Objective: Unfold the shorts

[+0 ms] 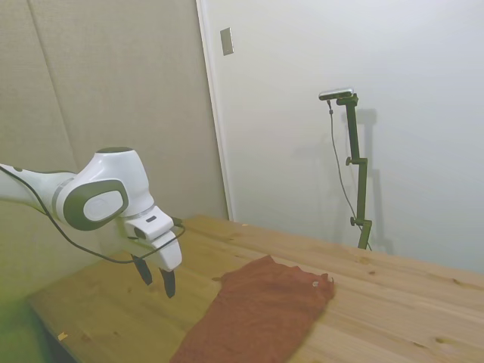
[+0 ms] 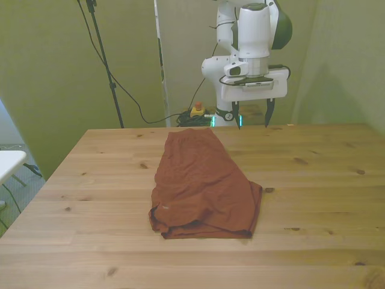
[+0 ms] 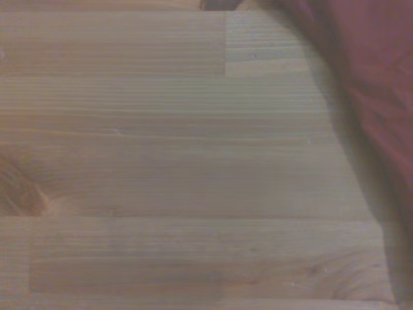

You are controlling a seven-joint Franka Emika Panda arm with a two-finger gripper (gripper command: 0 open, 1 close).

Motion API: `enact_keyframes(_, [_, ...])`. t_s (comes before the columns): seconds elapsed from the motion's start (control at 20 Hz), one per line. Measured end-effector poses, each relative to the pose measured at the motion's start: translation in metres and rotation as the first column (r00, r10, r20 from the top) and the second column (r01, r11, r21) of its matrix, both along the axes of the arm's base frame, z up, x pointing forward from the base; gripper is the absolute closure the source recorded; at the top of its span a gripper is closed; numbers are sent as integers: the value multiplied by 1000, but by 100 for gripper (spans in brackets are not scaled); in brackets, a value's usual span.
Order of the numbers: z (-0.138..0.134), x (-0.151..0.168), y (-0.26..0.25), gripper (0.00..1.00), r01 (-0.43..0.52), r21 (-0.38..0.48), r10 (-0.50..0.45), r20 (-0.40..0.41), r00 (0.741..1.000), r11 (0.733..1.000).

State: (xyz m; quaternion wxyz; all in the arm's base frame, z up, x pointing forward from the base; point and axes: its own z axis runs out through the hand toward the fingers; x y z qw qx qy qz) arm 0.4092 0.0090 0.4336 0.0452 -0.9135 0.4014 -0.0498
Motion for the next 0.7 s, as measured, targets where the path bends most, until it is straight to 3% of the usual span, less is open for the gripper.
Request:
enact_keyframes(0.3, [-10, -4, -30, 0, 41, -29, -42, -13, 999, 999])
enact_keyframes(0.5, [-2, -12, -107, 0, 123, 1, -123, -5, 992, 992])
enact_keyframes(0.7, [-8, -26, -181, 0, 129, 87, -124, -64, 990, 988])
